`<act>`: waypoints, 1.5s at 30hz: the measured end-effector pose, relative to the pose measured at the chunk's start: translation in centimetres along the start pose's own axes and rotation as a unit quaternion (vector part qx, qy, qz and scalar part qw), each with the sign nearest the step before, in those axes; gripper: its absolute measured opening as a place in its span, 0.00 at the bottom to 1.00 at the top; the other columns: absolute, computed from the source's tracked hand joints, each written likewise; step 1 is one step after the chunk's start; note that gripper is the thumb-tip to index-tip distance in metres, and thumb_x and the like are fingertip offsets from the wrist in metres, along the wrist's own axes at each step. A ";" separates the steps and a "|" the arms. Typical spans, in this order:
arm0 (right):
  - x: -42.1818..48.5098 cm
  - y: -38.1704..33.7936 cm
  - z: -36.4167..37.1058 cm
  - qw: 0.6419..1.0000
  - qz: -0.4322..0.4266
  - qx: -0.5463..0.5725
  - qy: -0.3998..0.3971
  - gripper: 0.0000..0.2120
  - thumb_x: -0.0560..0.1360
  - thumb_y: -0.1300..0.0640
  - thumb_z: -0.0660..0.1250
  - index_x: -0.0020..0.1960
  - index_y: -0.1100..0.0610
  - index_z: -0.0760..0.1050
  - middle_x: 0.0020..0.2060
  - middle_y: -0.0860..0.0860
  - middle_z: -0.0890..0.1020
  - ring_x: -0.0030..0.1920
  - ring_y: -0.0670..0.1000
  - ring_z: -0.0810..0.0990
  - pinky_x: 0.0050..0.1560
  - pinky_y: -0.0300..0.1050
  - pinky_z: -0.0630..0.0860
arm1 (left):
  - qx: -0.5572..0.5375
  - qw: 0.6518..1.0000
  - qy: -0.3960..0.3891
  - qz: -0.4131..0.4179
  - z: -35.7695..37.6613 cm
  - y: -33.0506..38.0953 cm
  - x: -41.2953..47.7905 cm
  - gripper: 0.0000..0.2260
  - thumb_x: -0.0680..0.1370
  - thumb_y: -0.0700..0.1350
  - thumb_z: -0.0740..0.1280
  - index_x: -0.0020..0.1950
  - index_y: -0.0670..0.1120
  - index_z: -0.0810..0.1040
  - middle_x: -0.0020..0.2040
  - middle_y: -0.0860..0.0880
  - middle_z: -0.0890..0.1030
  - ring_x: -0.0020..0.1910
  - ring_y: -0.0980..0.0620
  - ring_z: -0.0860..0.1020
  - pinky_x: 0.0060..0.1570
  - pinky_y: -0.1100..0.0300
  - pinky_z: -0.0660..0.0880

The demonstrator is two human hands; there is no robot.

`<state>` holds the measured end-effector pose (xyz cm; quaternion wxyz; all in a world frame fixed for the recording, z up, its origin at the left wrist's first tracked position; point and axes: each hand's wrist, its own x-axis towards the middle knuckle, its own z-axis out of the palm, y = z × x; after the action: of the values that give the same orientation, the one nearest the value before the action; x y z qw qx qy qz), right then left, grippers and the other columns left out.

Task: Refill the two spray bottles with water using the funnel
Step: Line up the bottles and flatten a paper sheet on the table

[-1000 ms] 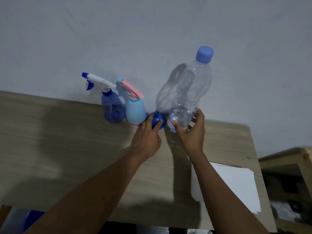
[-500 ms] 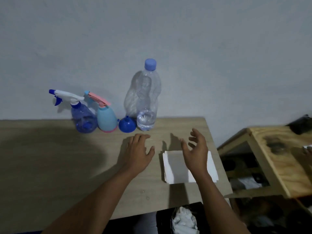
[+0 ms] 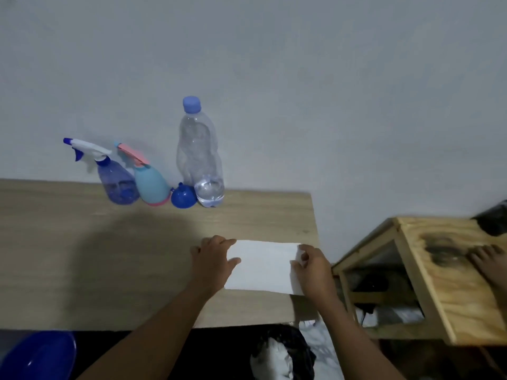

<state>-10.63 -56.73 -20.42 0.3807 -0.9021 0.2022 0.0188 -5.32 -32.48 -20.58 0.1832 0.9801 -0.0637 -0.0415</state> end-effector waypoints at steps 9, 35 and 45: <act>1.2 1.5 -0.2 1.000 -0.004 0.023 -0.003 0.15 0.75 0.58 0.73 0.60 0.58 0.78 0.49 0.54 0.81 0.50 0.54 0.81 0.52 0.43 0.76 | 0.027 0.999 0.035 -0.029 0.7 1.1 -0.6 0.10 0.67 0.53 0.77 0.44 0.55 0.80 0.52 0.56 0.80 0.55 0.49 0.75 0.50 0.52 0.59; 0.0 -1.0 -3.5 0.976 -0.039 0.210 0.051 0.04 0.81 0.59 0.63 0.49 0.54 0.76 0.42 0.47 0.81 0.46 0.47 0.79 0.44 0.37 0.73 | -0.415 0.901 0.038 -0.122 -5.8 3.4 -1.6 0.10 0.74 0.32 0.66 0.46 0.43 0.85 0.41 0.48 0.84 0.37 0.50 0.81 0.34 0.60 0.80; -1.5 -4.7 -3.8 0.966 -0.075 0.245 0.042 0.08 0.82 0.64 0.58 0.48 0.57 0.73 0.44 0.49 0.79 0.44 0.46 0.76 0.43 0.35 0.71 | -0.458 0.883 0.000 -0.107 -9.0 1.6 -3.7 0.12 0.74 0.33 0.71 0.56 0.44 0.81 0.45 0.47 0.84 0.36 0.58 0.83 0.36 0.64 0.78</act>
<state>-10.63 -55.88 -14.27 0.5814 -0.7940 0.1480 -0.0978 -8.21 -30.26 -11.45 0.6061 0.7879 0.0674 -0.0855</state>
